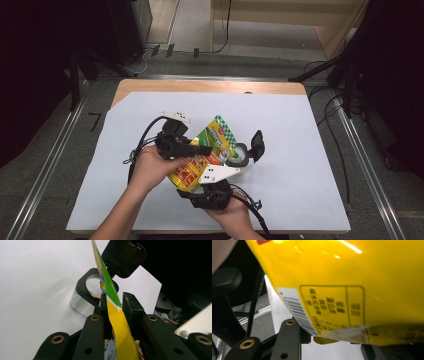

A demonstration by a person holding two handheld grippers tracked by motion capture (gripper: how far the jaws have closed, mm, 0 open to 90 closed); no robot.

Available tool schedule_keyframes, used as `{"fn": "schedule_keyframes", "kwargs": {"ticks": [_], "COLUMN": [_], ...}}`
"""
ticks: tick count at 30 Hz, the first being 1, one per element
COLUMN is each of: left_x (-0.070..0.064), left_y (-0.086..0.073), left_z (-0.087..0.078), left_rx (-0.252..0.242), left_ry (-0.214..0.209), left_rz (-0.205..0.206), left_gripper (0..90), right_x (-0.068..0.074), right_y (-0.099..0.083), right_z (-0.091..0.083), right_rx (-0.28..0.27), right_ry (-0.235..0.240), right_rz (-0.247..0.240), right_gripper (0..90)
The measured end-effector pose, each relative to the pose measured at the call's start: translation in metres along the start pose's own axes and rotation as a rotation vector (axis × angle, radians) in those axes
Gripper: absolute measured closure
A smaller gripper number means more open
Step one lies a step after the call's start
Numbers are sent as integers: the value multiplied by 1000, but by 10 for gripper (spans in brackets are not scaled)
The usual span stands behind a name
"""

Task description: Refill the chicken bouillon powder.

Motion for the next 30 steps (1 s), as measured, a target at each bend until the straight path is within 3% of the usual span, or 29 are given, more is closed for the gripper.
{"fn": "schedule_keyframes", "kwargs": {"ticks": [13,21,25,30], "left_x": [0,0,-1,-3], "left_y": [2,3,3,4], "left_z": [2,2,3,4], "left_rx": [-8,-14,-21,-30], "left_ry": [0,7,26,20], "left_rz": [-70,-74,-62,-46], "left_gripper": [792,793,786,733], "right_x": [0,3,2,-1], "right_y": [3,4,4,5], "right_z": [0,1,2,0], "right_rx": [0,9,13,1], "right_ry": [0,-20,-30,-10], "right_rz": [5,-21,-17,18], "right_gripper": [629,594,623,640]}}
Point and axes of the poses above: each handheld gripper's, and its own axes: z roughly forward along the jaws, y roughly out of its top, x roughly to its left, the point moved 5 cm from there along z, roughly forward along the jaws, and after that the axes turned 13 degrees about -z, right-handed, at the moved point
